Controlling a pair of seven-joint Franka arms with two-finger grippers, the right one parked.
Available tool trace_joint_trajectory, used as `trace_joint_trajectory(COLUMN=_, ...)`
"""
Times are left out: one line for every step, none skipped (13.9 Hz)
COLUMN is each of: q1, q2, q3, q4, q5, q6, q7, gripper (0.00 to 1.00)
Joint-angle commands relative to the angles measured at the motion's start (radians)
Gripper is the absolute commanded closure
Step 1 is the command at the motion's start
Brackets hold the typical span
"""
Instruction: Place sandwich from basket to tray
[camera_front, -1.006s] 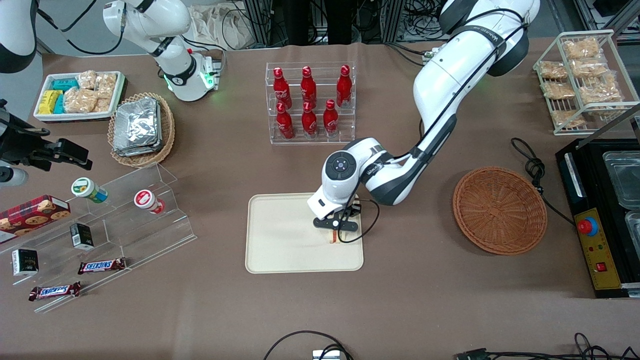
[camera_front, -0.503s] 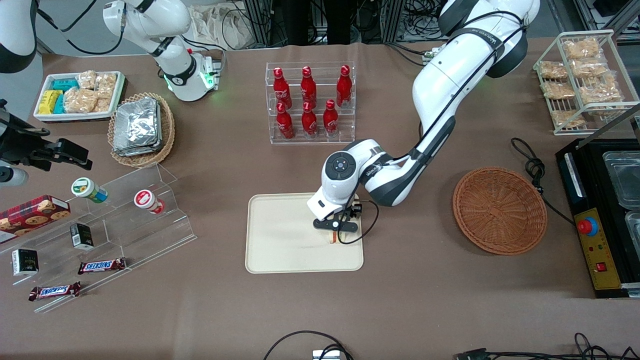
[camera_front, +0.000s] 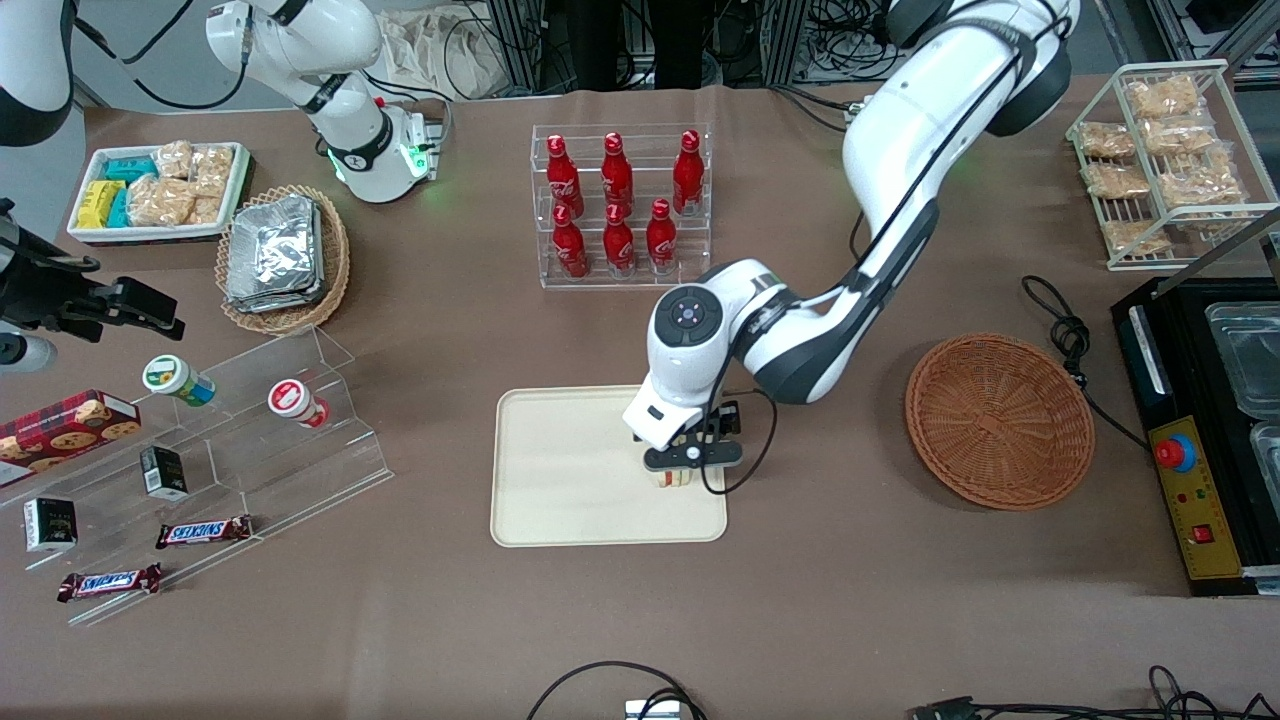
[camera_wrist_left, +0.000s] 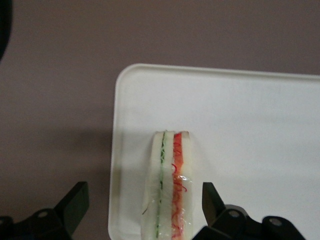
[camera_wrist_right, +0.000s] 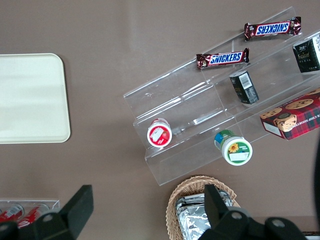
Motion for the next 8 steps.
trace_joint_trajectory(q1=-0.002, q2=-0.073, q3=0.082, q4=0.092, q5=-0.094, q6=-0.132, q7=-0.006, gripper=0.00)
trace_joint_trajectory(q1=-0.001, q2=-0.099, q3=0.100, q4=0.114, q5=-0.108, q6=-0.185, q7=-0.003, gripper=0.00)
trace_joint_trajectory(q1=-0.001, q2=-0.128, q3=0.122, q4=0.117, q5=-0.113, q6=-0.219, q7=0.009, gripper=0.00)
trace_joint_trajectory(q1=-0.001, q2=-0.162, q3=0.152, q4=0.117, q5=-0.145, q6=-0.240, q7=0.034, gripper=0.00)
trace_joint_trajectory(q1=-0.001, q2=-0.196, q3=0.200, q4=0.117, q5=-0.193, q6=-0.252, q7=0.075, gripper=0.00)
trace_joint_trajectory(q1=-0.002, q2=-0.231, q3=0.255, q4=0.116, q5=-0.246, q6=-0.277, q7=0.130, gripper=0.00)
trace_joint_trajectory(q1=-0.002, q2=-0.262, q3=0.298, q4=0.114, q5=-0.291, q6=-0.317, q7=0.191, gripper=0.00)
trace_joint_trajectory(q1=-0.002, q2=-0.288, q3=0.335, q4=0.111, q5=-0.322, q6=-0.358, q7=0.251, gripper=0.00)
